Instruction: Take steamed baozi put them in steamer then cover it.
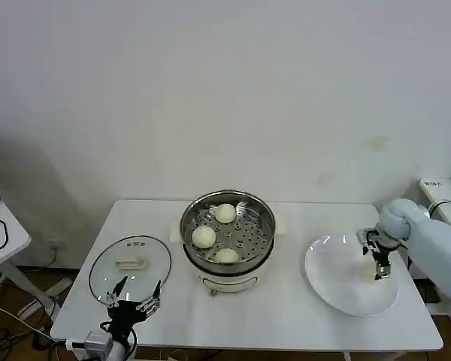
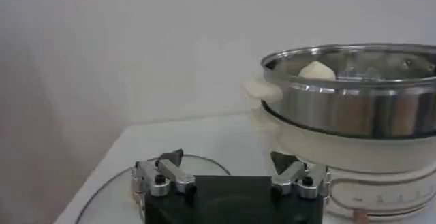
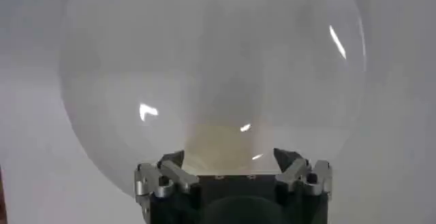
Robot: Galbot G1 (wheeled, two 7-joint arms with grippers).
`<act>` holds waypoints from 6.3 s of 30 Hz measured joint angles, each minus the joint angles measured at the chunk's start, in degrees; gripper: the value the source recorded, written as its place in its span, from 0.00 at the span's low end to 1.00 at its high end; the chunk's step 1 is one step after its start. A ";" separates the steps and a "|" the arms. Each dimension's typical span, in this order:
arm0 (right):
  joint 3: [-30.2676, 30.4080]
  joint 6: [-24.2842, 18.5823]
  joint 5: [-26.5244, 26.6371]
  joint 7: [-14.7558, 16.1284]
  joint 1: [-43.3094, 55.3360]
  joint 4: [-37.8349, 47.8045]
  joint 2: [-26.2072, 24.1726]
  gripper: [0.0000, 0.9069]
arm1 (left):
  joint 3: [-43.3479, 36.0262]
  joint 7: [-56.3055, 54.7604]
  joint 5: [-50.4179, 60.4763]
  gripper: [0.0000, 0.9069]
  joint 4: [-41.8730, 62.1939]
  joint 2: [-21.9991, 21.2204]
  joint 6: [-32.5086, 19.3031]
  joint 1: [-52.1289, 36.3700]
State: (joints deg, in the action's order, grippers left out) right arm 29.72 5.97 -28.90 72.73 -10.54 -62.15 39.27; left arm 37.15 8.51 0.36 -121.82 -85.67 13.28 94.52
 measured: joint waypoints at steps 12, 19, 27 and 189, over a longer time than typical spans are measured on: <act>-1.07 -0.84 -1.23 0.28 -1.15 1.46 0.56 1.00 | -0.29 0.03 0.02 1.00 0.67 0.06 -0.04 -0.11; -1.67 -1.08 -1.60 -0.04 -1.67 2.39 0.83 0.97 | -0.51 0.03 0.05 1.00 0.78 -0.04 -0.04 -0.10; -2.09 -1.04 -1.68 -0.73 -1.78 3.11 1.12 0.72 | -0.46 -0.03 0.04 1.00 0.79 -0.10 -0.09 0.12; -65.46 8.28 63.17 -44.55 -45.07 -49.75 7.83 1.00 | -0.77 -0.52 -5.06 1.00 -0.80 1.29 1.76 -4.71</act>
State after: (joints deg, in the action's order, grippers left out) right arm -35.73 14.26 34.28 28.19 -55.62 -111.90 47.09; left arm 36.38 7.99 -4.70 -122.63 -84.38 15.04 89.81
